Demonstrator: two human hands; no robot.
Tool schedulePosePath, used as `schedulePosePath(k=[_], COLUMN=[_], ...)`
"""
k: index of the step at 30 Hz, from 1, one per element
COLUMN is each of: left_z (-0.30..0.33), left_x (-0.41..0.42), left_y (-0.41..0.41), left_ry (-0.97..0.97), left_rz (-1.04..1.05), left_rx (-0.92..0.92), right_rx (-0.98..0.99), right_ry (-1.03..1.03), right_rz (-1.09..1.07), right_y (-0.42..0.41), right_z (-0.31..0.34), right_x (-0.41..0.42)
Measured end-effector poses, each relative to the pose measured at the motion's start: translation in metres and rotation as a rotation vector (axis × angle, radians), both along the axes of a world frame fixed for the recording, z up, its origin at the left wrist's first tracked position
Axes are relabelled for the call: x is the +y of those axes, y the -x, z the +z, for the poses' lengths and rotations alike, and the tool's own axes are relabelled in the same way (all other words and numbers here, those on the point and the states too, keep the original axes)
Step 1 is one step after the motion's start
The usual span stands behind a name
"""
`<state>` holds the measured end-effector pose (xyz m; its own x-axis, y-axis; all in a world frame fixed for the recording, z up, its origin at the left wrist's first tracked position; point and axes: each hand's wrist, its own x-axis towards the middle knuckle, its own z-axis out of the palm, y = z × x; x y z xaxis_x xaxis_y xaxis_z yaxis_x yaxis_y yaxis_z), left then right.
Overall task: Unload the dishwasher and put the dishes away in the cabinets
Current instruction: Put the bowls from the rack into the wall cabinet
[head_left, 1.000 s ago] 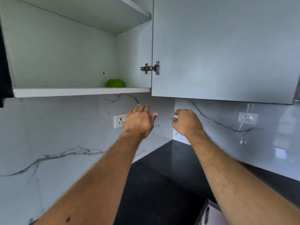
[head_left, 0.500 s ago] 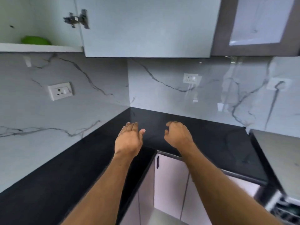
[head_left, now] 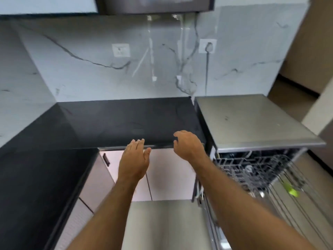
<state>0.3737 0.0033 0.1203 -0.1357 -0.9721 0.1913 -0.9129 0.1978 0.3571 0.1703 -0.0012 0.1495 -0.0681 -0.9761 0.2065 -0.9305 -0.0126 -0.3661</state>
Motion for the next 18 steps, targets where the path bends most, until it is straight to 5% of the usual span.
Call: schedulePosePath(k=[18], left_z=[-0.108], left_x=[0.007], left_y=[0.198], left_ry=[-0.101], left_rz=[-0.633], left_rx=[-0.113], right_rx=[0.011], right_ry=[-0.239], right_rz=[-0.49], right_y=[0.196], right_z=[-0.097], right_x=[0.098])
